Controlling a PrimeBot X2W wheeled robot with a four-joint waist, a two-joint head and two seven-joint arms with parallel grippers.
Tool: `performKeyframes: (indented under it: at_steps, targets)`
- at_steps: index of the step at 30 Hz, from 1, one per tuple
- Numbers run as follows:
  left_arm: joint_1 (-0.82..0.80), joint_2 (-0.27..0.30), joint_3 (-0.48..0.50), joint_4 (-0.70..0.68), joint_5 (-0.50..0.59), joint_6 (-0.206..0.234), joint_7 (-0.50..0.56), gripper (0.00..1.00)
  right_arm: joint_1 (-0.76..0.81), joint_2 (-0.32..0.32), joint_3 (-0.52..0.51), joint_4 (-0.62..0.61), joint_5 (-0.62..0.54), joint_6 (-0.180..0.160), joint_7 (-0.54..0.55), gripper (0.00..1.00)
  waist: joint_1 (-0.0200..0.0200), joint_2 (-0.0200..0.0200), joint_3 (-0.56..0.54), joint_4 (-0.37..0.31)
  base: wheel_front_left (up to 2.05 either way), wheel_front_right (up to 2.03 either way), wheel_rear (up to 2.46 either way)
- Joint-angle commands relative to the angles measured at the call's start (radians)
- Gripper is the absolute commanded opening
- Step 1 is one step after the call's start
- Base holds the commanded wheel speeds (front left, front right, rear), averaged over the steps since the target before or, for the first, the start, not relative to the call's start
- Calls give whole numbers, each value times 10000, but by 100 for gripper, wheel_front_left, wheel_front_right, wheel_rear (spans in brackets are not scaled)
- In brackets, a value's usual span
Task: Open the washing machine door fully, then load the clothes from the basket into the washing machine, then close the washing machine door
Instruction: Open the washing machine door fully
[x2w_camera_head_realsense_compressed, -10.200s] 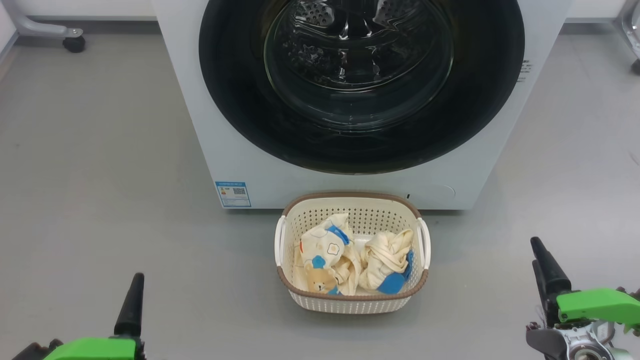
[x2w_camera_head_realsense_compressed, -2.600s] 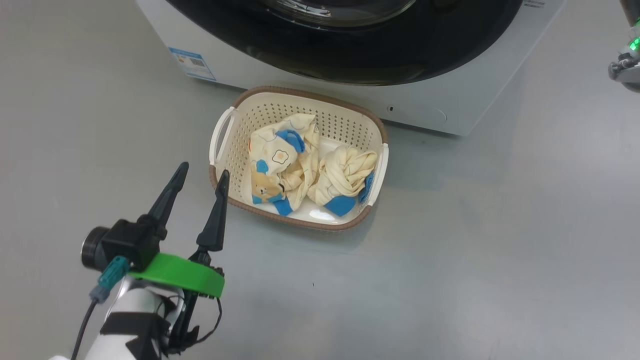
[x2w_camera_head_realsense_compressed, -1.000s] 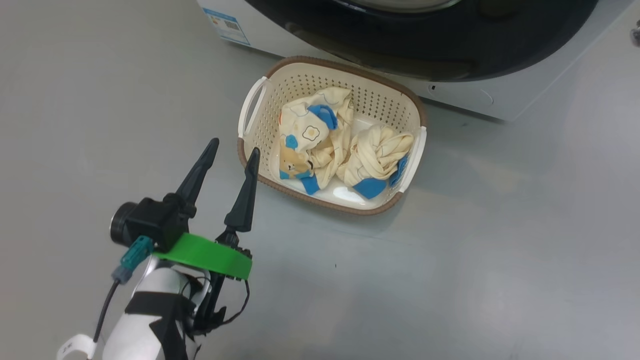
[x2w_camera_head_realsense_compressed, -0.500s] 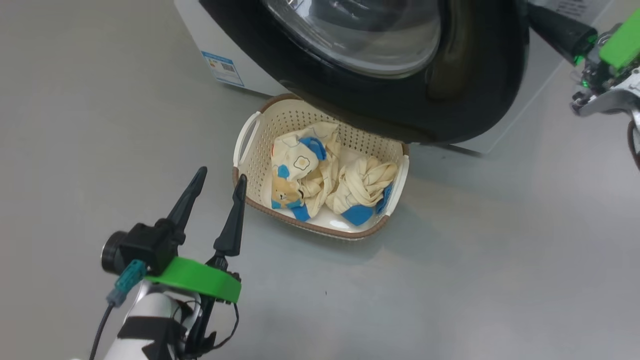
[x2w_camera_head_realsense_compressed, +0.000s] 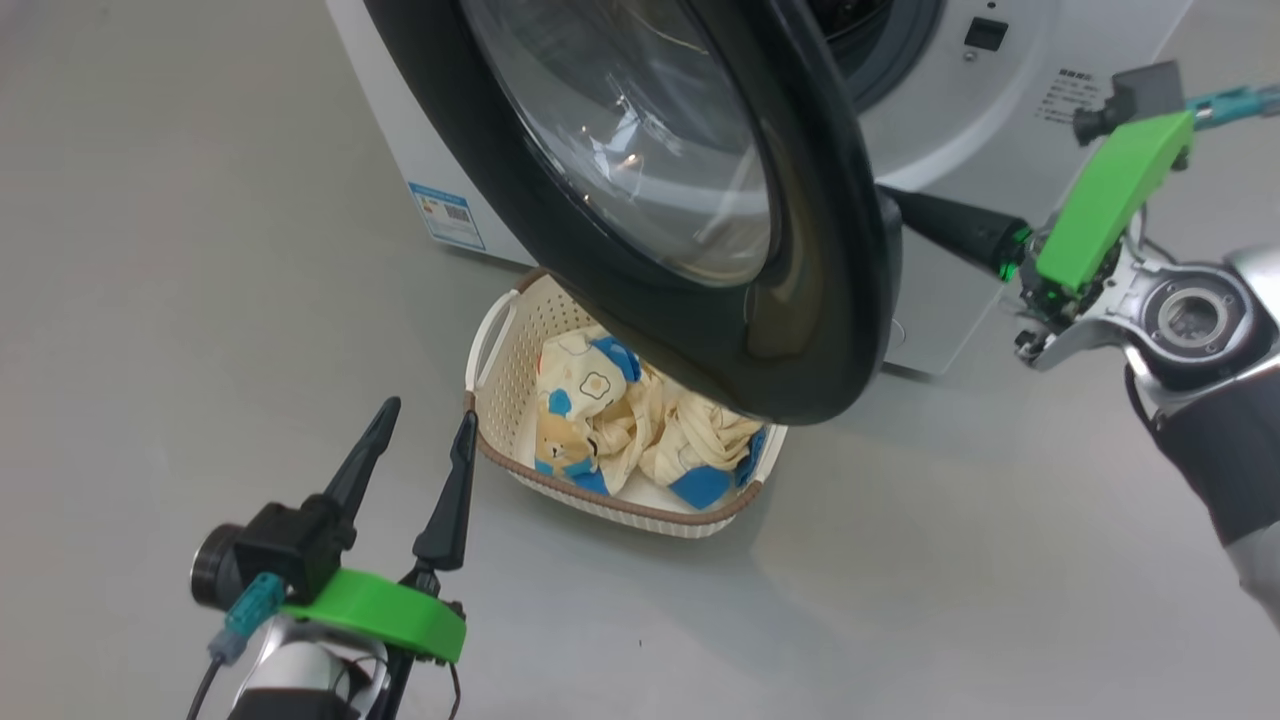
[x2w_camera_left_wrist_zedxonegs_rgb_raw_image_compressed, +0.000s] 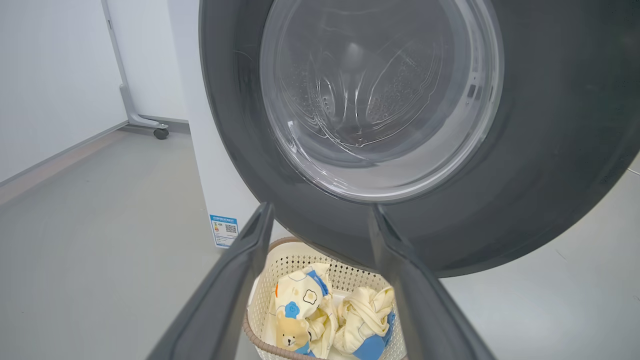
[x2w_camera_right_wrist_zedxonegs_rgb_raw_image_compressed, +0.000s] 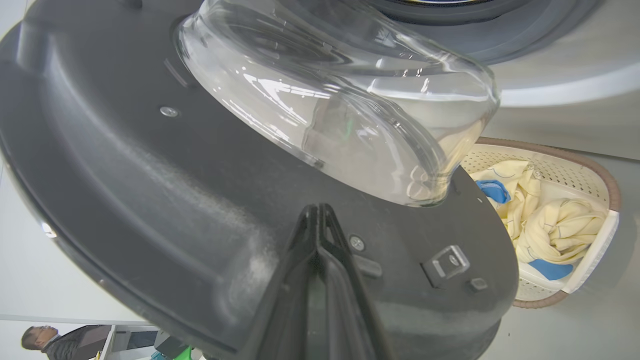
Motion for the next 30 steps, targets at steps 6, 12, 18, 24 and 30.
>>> performKeyframes:
  at_steps: [6, 12, 18, 24, 30]
  targets:
    - [139, 286, 431, -388, 105, 7, -140, 100, 429, 245, 221, -728, 108, 16, 131, 0, 0, -1, -425, 81, 0, 0, 0]
    - [311, 315, 415, -450, 117, 7, -140, 100, 809, 509, 507, -1146, 129, 16, 279, 0, 0, -1, -669, 232, 0, 0, 0]
    - [426, 292, 340, -500, 109, 7, -140, 100, 1042, 775, 704, -1319, 161, 16, 385, 0, 0, -1, -841, 490, 0, 0, 0]
    - [495, 272, 348, -566, 99, 7, -140, 100, 1152, 1078, 924, -1516, 157, 16, 541, 0, 0, -1, -862, 751, 0, 0, 0]
    - [501, 256, 365, -573, 94, 7, -140, 100, 1236, 1397, 1154, -1679, 115, 16, 638, 0, 0, -1, -886, 916, 0, 0, 0]
